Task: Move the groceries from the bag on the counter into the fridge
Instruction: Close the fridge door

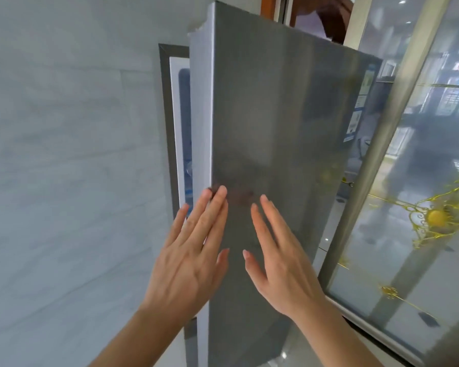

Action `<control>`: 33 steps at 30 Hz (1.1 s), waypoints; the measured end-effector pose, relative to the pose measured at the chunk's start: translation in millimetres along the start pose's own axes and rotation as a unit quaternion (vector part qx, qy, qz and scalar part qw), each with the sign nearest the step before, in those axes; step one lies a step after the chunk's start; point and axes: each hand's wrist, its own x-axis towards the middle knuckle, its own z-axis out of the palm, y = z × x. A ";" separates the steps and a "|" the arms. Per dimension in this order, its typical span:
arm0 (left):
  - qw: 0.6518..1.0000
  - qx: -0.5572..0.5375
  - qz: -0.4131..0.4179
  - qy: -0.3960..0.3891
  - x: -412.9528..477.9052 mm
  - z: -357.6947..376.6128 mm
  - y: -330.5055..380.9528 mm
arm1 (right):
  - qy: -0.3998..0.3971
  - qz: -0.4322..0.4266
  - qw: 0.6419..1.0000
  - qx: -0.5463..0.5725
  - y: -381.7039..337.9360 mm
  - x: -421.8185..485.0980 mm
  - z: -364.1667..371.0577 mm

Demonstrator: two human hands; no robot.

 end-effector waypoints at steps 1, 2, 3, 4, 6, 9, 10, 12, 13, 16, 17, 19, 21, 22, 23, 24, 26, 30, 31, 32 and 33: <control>1.000 0.007 -0.001 0.006 2.2 5.0 -6.4 | 0.005 0.000 1.000 -0.004 3.6 8.1 5.5; 1.000 0.016 0.001 0.013 3.7 9.5 -12.0 | 0.011 -0.001 1.000 -0.007 7.3 16.0 11.2; 0.999 0.026 0.004 0.021 5.2 13.7 -16.6 | 0.017 -0.004 1.000 -0.010 10.8 24.0 16.3; 0.999 0.037 0.007 0.029 6.5 17.3 -20.5 | 0.022 -0.007 1.000 -0.015 14.4 31.5 21.4; 0.998 0.054 0.011 0.041 8.1 22.8 -26.1 | 0.031 -0.010 0.999 -0.022 20.3 44.0 30.5; 0.996 0.068 0.006 0.049 9.3 26.6 -31.3 | 0.042 -0.019 0.999 -0.016 26.9 54.2 42.0; 0.996 0.075 0.001 0.049 10.7 27.7 -33.1 | 0.041 -0.027 0.999 -0.018 29.3 57.0 44.9; 0.995 0.082 -0.015 0.047 15.0 30.1 -36.1 | 0.036 -0.044 0.998 -0.020 35.7 64.4 48.5; 0.995 0.082 -0.023 0.046 17.7 31.3 -37.7 | 0.035 -0.050 0.998 -0.018 38.7 69.6 49.3; 0.996 0.070 -0.042 0.031 27.7 38.0 -43.3 | 0.041 -0.053 0.998 -0.007 44.3 87.3 53.7; 0.996 0.070 -0.043 0.024 31.4 41.6 -45.8 | 0.041 -0.056 0.998 -0.005 45.1 92.6 56.9; 0.996 0.069 -0.046 0.008 39.3 50.7 -50.9 | 0.037 -0.061 0.997 -0.006 46.5 101.2 64.8; 0.996 0.070 -0.047 -0.013 46.6 62.0 -56.1 | 0.028 -0.062 0.998 -0.006 49.0 108.9 74.2; 0.996 0.069 -0.047 -0.026 49.7 68.2 -59.2 | 0.021 -0.060 0.998 -0.007 50.7 112.8 79.0; 0.996 0.065 -0.048 -0.041 52.7 74.0 -62.8 | 0.013 -0.058 0.998 -0.011 52.7 116.8 84.1; 0.995 0.061 -0.052 -0.053 55.3 79.7 -66.9 | 0.008 -0.055 0.998 -0.015 54.5 121.0 88.9; 0.994 0.053 -0.060 -0.071 59.4 89.0 -74.5 | 0.001 -0.050 0.999 -0.021 58.4 127.5 97.4; 0.994 0.042 -0.071 -0.077 62.3 99.9 -80.9 | 0.017 -0.050 0.998 -0.033 64.3 132.6 110.9; 0.994 0.039 -0.073 -0.078 62.4 100.5 -81.1 | 0.023 -0.048 0.998 -0.027 65.1 132.7 113.4; 0.994 0.042 -0.073 -0.073 62.3 101.6 -81.2 | 0.029 -0.047 0.998 -0.026 64.8 133.2 115.3; 0.994 0.044 -0.073 -0.075 62.4 102.0 -81.2 | 0.030 -0.046 0.998 -0.027 64.7 133.4 117.0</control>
